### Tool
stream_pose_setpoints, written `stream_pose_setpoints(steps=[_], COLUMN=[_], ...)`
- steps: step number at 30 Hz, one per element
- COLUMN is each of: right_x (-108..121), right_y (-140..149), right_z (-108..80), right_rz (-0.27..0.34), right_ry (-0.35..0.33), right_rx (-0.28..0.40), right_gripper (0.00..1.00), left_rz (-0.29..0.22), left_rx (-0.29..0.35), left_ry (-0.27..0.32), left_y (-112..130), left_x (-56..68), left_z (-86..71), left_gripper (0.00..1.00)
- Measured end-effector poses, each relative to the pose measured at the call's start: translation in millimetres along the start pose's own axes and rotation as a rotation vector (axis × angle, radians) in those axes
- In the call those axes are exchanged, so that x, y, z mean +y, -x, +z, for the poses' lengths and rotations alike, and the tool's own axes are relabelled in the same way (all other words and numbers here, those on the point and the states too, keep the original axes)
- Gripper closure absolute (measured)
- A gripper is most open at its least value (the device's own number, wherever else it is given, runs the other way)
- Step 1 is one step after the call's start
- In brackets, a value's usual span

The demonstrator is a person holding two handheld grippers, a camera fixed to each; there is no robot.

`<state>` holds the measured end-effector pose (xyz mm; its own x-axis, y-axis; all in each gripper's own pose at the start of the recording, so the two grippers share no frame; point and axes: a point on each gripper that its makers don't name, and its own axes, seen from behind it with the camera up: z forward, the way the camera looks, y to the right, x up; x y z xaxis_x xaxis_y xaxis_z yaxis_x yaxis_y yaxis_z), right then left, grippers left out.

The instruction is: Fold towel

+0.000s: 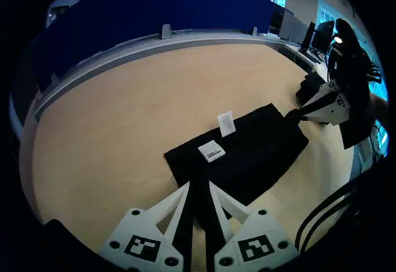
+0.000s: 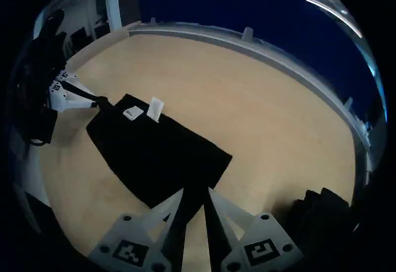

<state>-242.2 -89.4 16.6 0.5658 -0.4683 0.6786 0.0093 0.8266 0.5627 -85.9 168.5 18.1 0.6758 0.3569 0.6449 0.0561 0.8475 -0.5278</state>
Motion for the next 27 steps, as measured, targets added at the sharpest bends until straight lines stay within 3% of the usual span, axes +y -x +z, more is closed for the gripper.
stream_pose_setpoints(steps=[9,19,27], right_x=[6,10,26], right_y=[8,12,5], right_z=[16.2,25.0,29.9], right_rz=[0.048,0.003,0.005], right_ry=[0.013,0.060,0.127], right_rx=[-0.015,-0.031,-0.009], right_gripper=[0.76,0.55,0.33], left_rz=[0.000,0.014,0.043], left_rx=[-0.011,-0.016,-0.007], left_ry=[-0.014,-0.051,-0.085], left_y=[4,3,-3], left_x=[-6.1,-14.0,-22.3], left_z=[19.5,31.4,32.8], left_gripper=[0.88,0.85,0.71])
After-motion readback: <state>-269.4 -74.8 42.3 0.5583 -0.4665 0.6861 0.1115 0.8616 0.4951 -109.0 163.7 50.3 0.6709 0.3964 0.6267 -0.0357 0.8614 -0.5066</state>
